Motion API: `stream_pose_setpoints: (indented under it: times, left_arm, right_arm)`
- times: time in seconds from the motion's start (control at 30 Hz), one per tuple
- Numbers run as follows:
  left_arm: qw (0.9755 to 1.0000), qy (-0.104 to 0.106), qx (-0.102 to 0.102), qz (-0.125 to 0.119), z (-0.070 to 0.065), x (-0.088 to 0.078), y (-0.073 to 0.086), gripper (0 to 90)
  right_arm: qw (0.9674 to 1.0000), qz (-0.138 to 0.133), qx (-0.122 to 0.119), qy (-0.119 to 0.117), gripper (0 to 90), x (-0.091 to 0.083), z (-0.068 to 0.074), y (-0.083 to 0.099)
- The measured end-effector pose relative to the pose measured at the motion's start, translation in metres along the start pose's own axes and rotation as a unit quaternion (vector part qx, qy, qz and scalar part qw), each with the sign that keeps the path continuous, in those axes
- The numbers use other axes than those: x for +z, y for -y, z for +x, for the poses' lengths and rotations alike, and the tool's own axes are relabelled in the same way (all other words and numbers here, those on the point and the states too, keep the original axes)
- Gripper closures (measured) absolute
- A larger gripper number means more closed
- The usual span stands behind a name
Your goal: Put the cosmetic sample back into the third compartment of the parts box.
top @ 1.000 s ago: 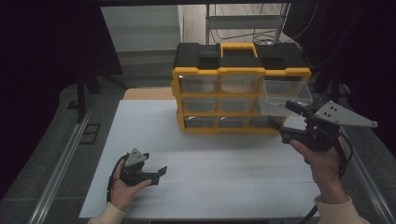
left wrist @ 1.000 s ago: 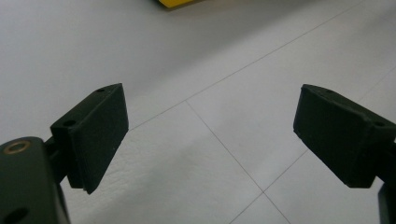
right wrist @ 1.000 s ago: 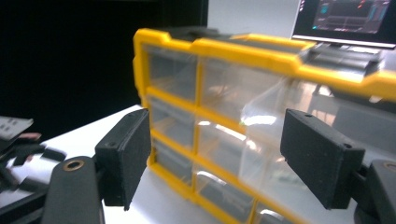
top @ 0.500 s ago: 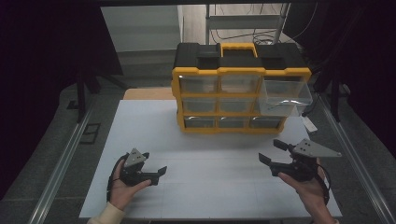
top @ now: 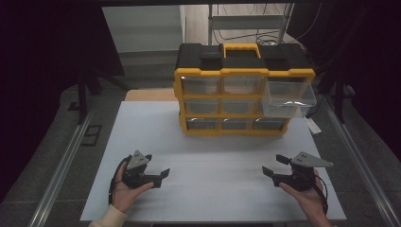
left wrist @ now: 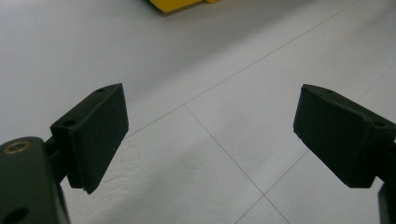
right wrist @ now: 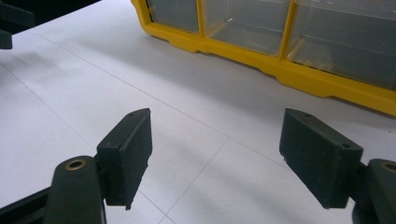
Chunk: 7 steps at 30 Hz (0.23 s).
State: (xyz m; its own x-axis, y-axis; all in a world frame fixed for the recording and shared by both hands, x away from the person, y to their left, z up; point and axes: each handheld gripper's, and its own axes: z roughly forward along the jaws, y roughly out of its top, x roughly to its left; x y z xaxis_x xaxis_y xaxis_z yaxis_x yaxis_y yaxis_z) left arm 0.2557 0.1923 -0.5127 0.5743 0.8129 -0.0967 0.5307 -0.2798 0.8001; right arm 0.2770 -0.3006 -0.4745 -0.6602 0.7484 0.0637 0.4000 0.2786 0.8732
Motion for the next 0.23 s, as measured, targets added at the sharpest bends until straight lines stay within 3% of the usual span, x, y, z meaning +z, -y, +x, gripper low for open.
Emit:
stream_pose_setpoints:
  times: [0.23]
  left_arm:
    - [1.0, -0.002, 0.0, 0.0, 0.0003, -0.001, -0.0001, 10.8]
  right_arm:
    - [1.0, -0.002, 0.001, 0.001, 25.8, 0.0006, -0.0028, 0.0013]
